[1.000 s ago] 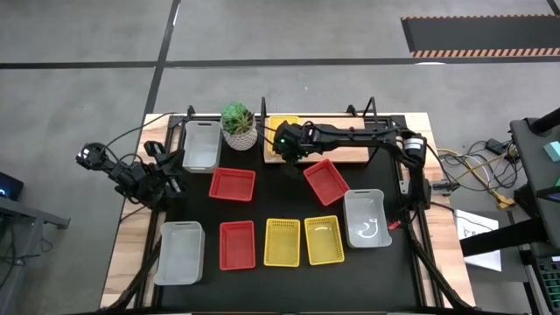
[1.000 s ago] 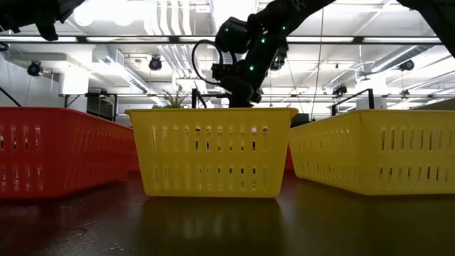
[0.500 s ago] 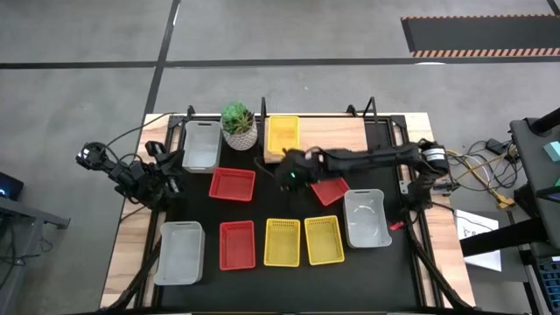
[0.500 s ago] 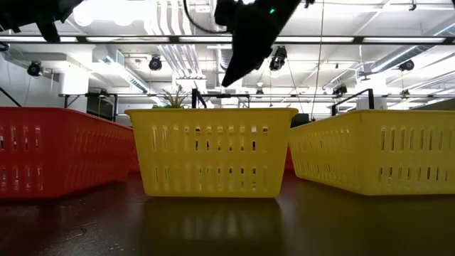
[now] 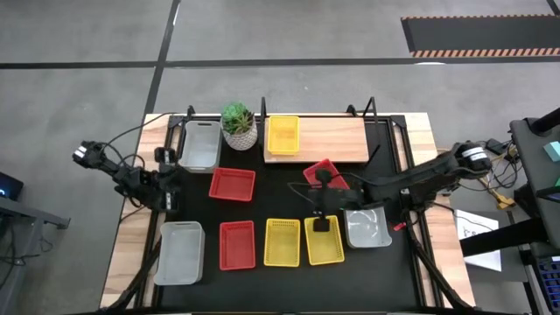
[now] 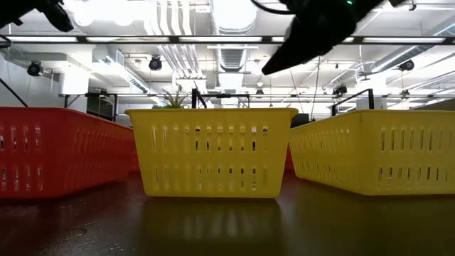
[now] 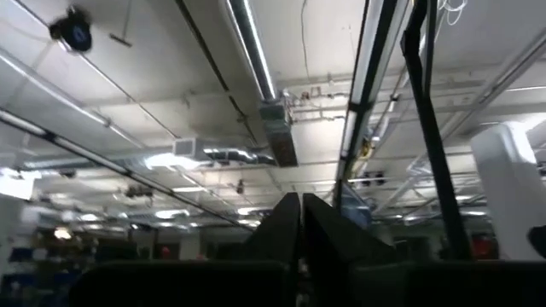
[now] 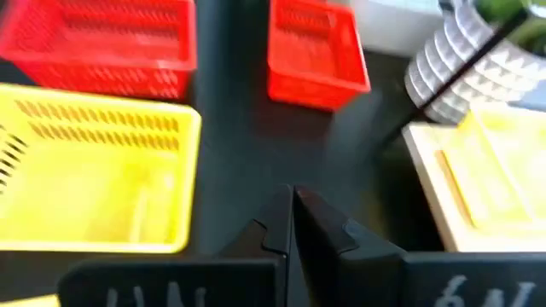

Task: Stack baskets on shelf by color
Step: Put the top right red bin on the shelf

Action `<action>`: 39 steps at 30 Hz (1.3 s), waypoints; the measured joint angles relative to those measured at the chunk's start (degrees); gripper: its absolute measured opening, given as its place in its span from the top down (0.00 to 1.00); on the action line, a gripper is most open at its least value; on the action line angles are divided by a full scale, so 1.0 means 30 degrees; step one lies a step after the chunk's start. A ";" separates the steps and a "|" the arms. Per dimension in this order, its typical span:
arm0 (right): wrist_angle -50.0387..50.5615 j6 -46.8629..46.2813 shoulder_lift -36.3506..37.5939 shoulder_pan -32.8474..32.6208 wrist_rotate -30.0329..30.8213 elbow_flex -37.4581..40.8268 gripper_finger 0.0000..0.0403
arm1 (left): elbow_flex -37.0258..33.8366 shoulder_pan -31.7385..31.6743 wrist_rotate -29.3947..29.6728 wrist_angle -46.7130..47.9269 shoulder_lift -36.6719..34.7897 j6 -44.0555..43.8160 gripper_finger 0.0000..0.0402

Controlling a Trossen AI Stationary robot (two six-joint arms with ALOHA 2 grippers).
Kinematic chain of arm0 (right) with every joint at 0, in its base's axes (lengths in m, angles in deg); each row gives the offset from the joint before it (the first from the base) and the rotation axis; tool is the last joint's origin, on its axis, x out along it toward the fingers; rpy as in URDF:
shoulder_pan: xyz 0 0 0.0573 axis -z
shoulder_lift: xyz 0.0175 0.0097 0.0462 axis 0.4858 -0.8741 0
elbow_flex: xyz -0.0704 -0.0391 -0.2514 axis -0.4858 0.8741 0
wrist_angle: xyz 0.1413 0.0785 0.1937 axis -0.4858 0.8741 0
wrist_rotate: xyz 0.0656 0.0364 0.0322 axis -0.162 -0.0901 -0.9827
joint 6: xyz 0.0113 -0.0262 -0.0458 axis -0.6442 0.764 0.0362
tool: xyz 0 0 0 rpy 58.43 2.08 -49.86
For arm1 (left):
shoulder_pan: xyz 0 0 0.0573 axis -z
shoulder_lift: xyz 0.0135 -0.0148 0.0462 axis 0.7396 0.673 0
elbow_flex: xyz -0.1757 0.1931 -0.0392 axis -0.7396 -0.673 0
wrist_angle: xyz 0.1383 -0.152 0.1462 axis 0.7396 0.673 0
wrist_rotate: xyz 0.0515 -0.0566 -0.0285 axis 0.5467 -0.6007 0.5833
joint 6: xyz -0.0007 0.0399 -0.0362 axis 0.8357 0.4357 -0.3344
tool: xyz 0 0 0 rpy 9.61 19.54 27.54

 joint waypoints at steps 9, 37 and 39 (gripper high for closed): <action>-0.6671 0.0218 0.1327 -0.0007 -0.0146 0.4803 0.98 | 0.0391 -0.0007 -0.0044 -0.0154 0.3067 -0.3154 1.00; 0.3938 -0.5891 0.1367 0.1438 -0.2300 -0.0066 0.66 | 0.2924 -0.1767 0.0227 -0.8252 0.8564 0.2541 1.00; 0.8866 -0.4028 0.1018 0.1446 -0.2821 -0.1770 0.65 | 0.3183 -0.1837 0.0233 -0.8252 0.8718 0.3499 1.00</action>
